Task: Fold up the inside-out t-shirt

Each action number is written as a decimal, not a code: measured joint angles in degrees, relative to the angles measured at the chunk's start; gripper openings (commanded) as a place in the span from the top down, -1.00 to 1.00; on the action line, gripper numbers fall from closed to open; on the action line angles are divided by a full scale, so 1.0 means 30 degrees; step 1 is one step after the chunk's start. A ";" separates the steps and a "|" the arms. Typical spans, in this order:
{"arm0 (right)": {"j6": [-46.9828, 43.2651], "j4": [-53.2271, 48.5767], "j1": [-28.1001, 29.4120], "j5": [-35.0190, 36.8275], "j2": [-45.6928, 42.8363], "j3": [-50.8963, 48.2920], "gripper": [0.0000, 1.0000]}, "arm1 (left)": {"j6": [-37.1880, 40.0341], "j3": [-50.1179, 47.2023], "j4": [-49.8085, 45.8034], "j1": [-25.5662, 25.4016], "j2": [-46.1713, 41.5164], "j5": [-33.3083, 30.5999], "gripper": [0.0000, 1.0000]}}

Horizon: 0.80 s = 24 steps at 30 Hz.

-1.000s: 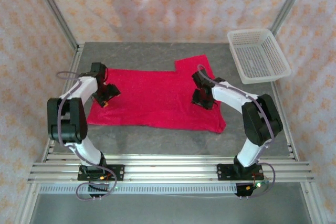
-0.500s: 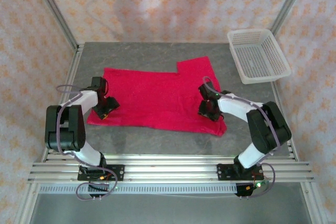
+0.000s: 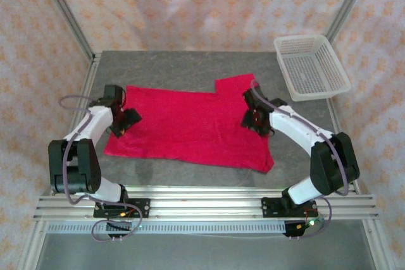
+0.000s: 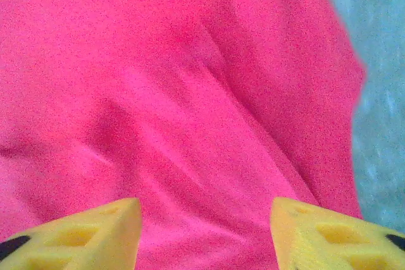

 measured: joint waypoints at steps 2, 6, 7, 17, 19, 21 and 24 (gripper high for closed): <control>-0.0277 0.0845 -0.0430 0.0940 0.0699 0.2091 -0.20 | 0.0015 0.2987 -0.0087 0.0000 0.1260 -0.0102 -0.47; -0.0539 0.1807 -0.1872 0.2098 0.4328 0.6579 -0.19 | 0.0219 0.9435 -0.0874 0.0051 0.5442 -0.0765 -0.28; -0.0597 0.1800 -0.2237 0.2244 0.5595 0.7883 -0.19 | 0.0240 1.1140 -0.1144 0.0095 0.6783 -0.0896 -0.28; -0.1377 -0.0342 -0.4182 0.2164 1.7282 2.0021 -0.11 | 0.0474 1.8345 -0.3905 0.0634 1.4396 -0.1625 -0.32; -0.1537 -0.1115 -0.4277 0.2040 1.8914 2.2083 -0.10 | 0.0546 1.8680 -0.4167 0.0714 1.4637 -0.1719 -0.33; -0.1676 -0.1756 -0.4320 0.1872 2.0240 2.3868 -0.06 | 0.0750 1.9008 -0.4342 0.0765 1.4695 -0.1749 -0.33; -0.1894 -0.2433 -0.4320 0.1581 2.1238 2.5019 0.06 | 0.1005 1.9438 -0.4517 0.0882 1.4732 -0.1734 -0.33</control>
